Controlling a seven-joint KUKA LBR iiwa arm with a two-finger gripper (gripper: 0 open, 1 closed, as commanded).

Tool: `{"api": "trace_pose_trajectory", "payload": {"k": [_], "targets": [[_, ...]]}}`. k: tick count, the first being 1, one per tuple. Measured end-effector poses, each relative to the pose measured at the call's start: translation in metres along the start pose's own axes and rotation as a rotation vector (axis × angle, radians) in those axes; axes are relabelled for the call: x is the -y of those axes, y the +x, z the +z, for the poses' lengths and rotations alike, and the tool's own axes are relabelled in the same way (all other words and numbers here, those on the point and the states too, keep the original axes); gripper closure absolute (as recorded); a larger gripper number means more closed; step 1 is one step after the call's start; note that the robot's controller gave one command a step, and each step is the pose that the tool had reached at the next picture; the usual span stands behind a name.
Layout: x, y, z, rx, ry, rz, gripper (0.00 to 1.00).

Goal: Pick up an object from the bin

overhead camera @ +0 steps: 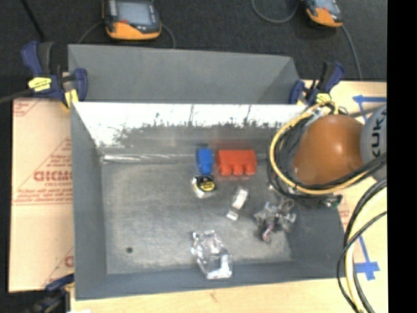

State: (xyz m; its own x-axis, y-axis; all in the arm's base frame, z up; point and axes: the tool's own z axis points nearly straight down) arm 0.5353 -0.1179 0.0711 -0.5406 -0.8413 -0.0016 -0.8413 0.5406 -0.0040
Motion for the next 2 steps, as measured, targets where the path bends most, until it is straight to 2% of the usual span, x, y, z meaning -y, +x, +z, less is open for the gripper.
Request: {"api": "trace_pose_trajectory", "payload": {"k": [1, 2], "targets": [[-0.016, -0.004, -0.115, 0.002, 0.005, -0.025, 1.00], [0.025, -0.029, -0.195, 0.002, 0.003, -0.303, 1.00]]}}
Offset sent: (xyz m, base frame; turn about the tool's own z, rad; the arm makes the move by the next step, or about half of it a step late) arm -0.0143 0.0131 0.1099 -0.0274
